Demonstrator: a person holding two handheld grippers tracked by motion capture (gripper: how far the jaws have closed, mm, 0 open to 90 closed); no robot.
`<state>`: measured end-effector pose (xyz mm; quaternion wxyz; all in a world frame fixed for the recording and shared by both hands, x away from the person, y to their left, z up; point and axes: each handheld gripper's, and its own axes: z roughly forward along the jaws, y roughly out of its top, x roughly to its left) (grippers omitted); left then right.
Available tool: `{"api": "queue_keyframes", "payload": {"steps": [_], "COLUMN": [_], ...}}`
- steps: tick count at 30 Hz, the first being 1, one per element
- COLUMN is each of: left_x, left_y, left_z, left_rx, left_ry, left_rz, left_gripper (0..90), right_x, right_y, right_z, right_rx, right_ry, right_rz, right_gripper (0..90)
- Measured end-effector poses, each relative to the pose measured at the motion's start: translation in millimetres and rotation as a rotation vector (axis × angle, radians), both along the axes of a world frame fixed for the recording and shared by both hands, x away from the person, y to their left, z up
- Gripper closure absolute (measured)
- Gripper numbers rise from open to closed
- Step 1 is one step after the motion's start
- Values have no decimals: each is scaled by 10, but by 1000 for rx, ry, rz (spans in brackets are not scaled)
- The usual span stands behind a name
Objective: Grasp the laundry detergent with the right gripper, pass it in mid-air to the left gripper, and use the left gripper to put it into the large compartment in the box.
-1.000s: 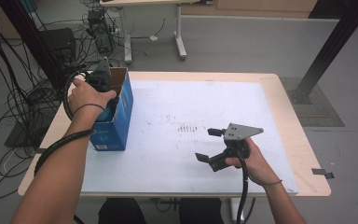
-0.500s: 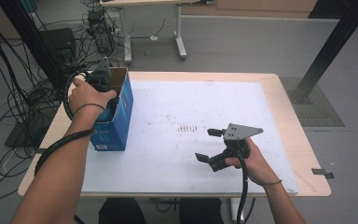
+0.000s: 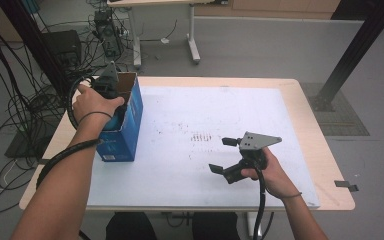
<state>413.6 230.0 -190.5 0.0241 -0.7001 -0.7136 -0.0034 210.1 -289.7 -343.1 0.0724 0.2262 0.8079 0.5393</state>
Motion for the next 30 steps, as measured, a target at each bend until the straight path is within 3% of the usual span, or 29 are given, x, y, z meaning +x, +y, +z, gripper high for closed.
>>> {"api": "queue_keyframes", "payload": {"steps": [21, 30], "left_x": [-13, -17], "left_y": [-11, -13], "left_z": [11, 61], "left_rx": [3, 13], "left_ry": [-5, -7], "left_rz": [0, 2], "left_gripper": [371, 321], "right_x": [-5, 4], "right_y": [3, 20], "right_z": [-3, -1], "right_rx": [-1, -1], "right_ry": [-1, 0], "right_rz": [-2, 2], "right_gripper": [32, 32]}}
